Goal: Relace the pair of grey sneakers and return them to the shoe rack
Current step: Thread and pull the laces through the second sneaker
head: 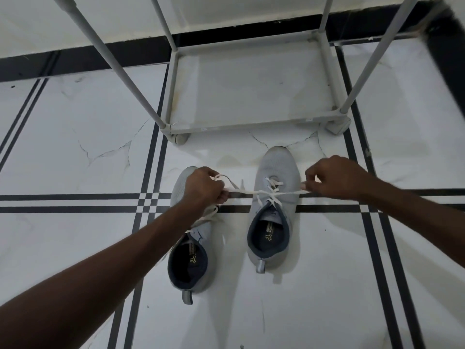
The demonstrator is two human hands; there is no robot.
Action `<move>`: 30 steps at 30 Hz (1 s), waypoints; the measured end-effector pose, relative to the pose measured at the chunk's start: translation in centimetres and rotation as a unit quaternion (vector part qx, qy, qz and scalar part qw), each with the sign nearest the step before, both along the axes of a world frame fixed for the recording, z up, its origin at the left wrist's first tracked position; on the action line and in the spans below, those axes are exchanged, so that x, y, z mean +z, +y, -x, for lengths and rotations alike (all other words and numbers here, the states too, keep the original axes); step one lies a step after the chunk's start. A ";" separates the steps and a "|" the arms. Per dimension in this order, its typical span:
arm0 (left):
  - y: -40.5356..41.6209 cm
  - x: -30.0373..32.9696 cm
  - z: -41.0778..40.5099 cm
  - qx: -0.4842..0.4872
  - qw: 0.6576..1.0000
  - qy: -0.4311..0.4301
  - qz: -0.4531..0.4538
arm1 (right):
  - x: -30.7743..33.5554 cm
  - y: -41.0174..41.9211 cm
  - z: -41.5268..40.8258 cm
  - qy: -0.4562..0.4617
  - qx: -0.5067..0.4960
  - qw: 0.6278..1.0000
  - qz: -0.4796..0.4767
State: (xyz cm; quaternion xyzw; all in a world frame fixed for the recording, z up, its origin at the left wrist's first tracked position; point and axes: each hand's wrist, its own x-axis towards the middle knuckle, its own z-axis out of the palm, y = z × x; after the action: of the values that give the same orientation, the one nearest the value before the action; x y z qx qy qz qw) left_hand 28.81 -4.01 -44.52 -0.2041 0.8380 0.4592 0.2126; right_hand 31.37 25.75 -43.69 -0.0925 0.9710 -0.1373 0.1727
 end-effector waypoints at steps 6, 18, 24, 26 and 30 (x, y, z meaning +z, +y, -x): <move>2.4 -0.5 -2.4 -0.384 0.843 0.270 0.264 | -2.4 -2.6 -2.4 0.047 0.054 0.995 0.066; 3.3 0.9 -1.6 -0.431 0.875 0.190 0.114 | -1.0 -5.0 -3.0 -0.119 -0.166 0.910 0.360; 1.7 -0.1 -3.7 -0.526 0.753 0.288 0.269 | 0.0 -3.6 -4.6 -0.032 0.115 0.991 0.052; 0.6 -0.6 -4.1 -0.539 0.741 0.283 0.283 | -0.7 -2.9 -4.9 -0.010 0.134 0.991 -0.011; -1.4 -1.3 -4.4 -0.537 0.753 0.242 0.294 | -3.2 -1.6 -6.0 0.004 0.104 0.994 0.040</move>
State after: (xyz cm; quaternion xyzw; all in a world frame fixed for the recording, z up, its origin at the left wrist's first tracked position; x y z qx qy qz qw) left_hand 33.17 -5.36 -45.78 0.3450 0.9268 0.0342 0.1441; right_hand 37.39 24.18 -46.89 -0.2005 0.9504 -0.1566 0.1788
